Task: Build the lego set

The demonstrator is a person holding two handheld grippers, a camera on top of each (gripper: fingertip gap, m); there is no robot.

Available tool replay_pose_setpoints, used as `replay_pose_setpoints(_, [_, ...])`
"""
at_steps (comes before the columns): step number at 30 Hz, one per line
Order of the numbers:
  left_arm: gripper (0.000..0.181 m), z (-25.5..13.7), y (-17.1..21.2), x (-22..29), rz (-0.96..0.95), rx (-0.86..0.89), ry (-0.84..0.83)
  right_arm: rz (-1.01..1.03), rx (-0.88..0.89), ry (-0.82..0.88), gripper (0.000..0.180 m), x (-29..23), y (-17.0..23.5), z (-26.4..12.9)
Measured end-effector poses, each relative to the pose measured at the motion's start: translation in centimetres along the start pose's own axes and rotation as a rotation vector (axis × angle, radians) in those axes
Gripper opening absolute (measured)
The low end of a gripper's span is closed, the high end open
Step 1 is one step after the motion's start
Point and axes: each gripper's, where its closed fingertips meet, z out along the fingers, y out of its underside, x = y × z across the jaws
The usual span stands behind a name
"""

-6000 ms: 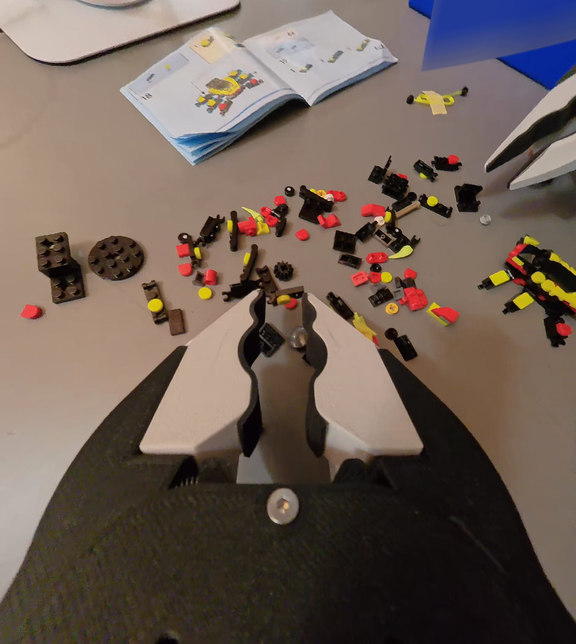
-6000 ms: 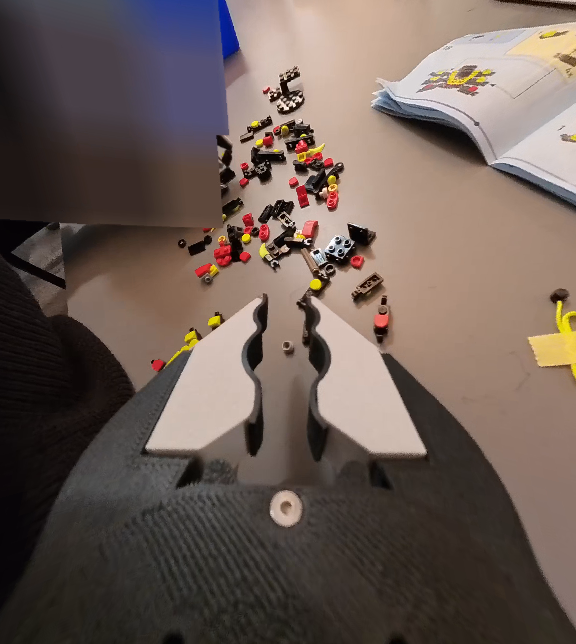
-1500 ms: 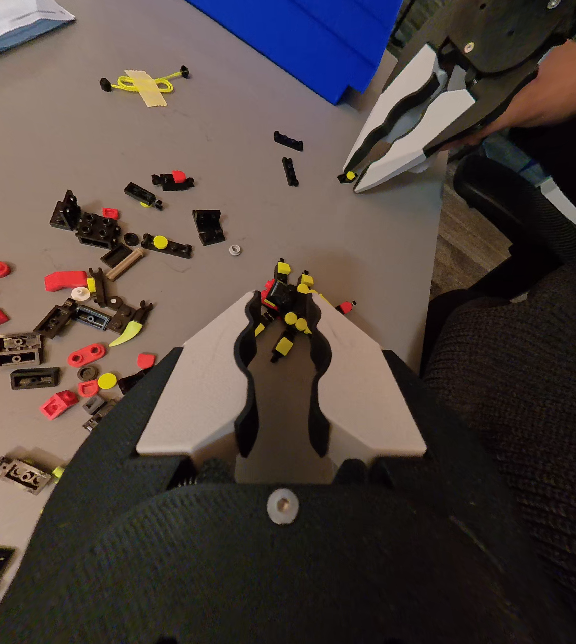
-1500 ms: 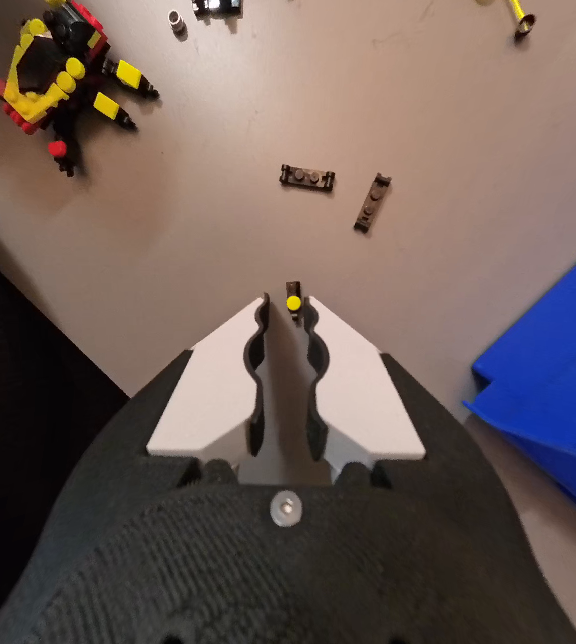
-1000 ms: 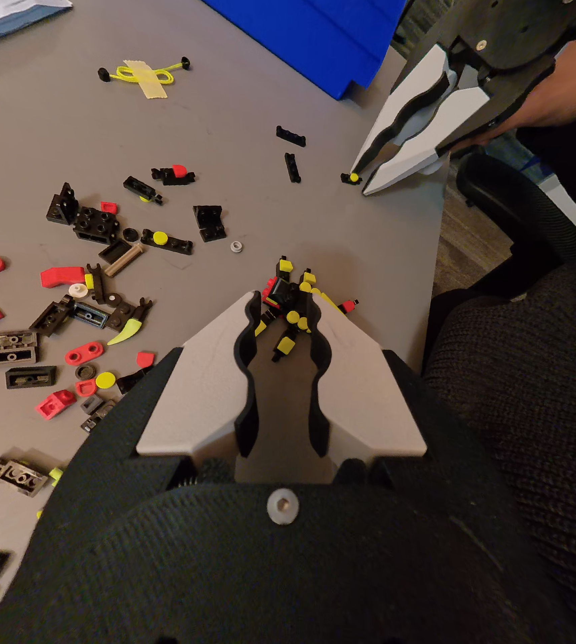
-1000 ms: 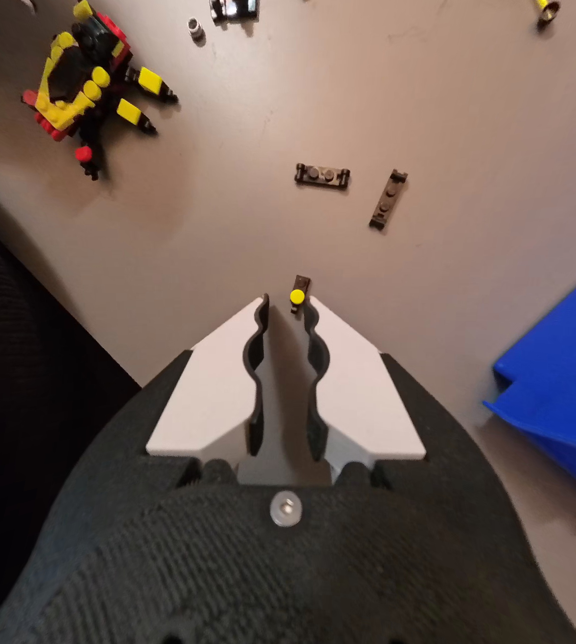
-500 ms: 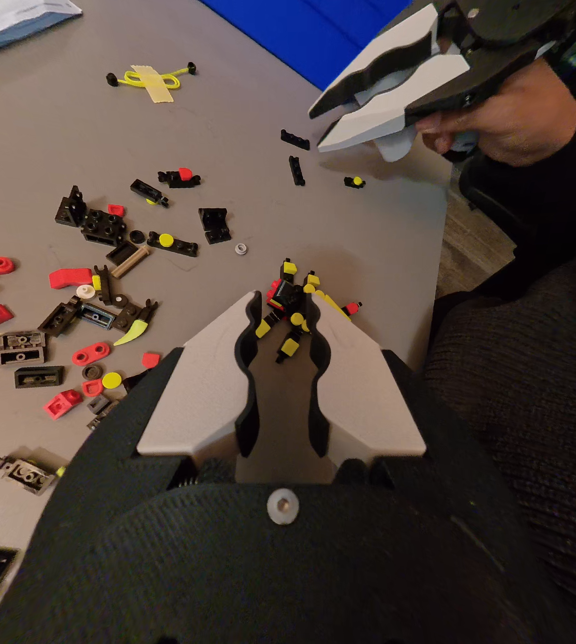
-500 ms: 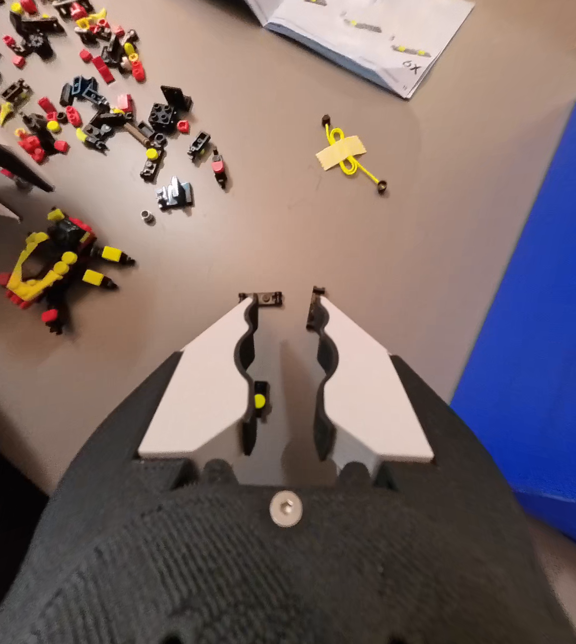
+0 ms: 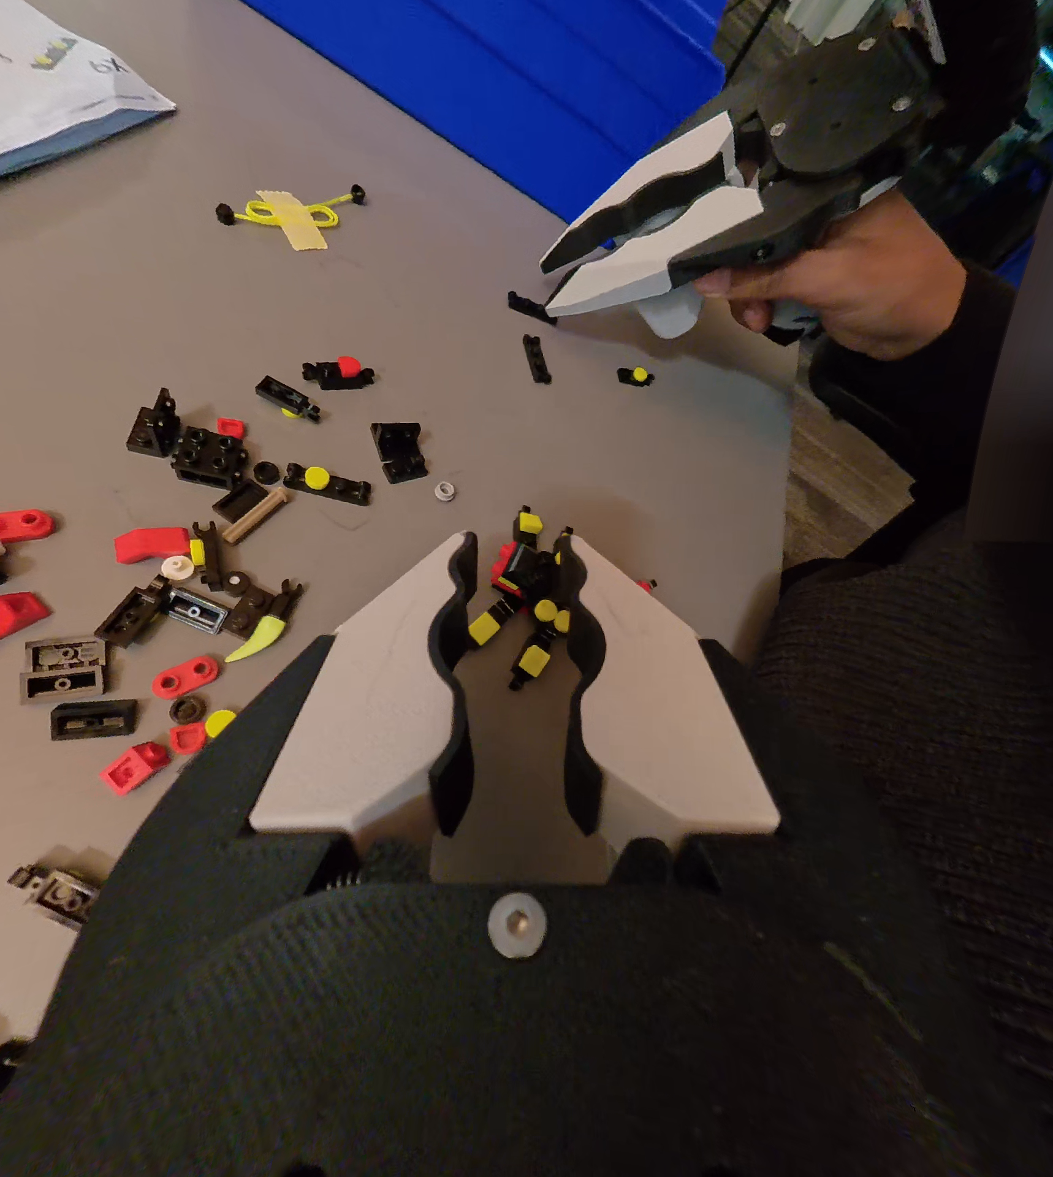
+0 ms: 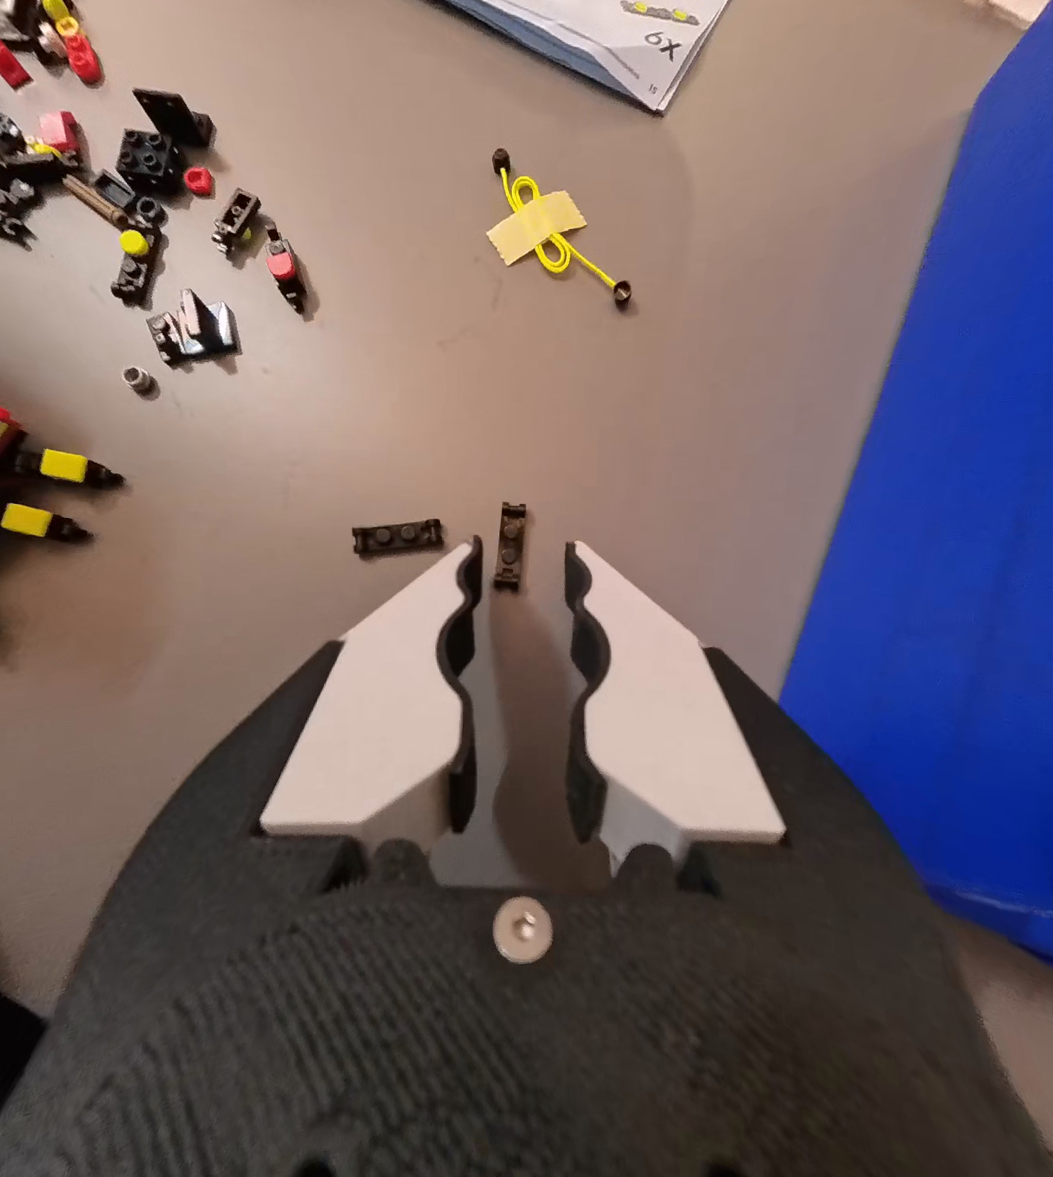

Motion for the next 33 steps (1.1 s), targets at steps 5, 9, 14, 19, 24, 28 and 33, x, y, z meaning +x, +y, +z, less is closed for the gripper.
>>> replay_pose_setpoints(5, [0.025,0.0,0.4,-0.6,-0.002,-0.017,0.0,-0.03,-0.019,-0.023,0.022,-0.3,0.5,0.7])
replay_pose_setpoints(9, [0.026,0.0,0.3,-1.0,-0.022,-0.009,0.002,-0.021,-0.008,-0.041,0.023,-0.3,0.5,0.8])
replay_pose_setpoints(14, [0.026,0.1,0.2,-1.0,-0.031,-0.005,0.01,-0.003,0.003,-0.049,0.016,0.0,0.4,0.9])
replay_pose_setpoints(19, [0.025,0.1,0.1,-1.0,-0.027,0.001,0.008,0.004,0.005,-0.048,0.007,0.2,0.5,0.9])
replay_pose_setpoints(24, [0.025,0.0,0.0,-1.0,-0.036,0.005,0.011,0.002,0.008,-0.036,0.007,0.4,0.4,0.9])
replay_pose_setpoints(28, [0.025,0.0,0.0,-1.0,-0.033,0.003,0.011,0.001,0.01,-0.016,0.007,0.7,0.4,0.9])
replay_pose_setpoints(33, [0.025,0.1,0.1,-0.9,-0.035,0.0,0.012,-0.001,0.012,-0.002,0.01,0.8,0.4,0.9])
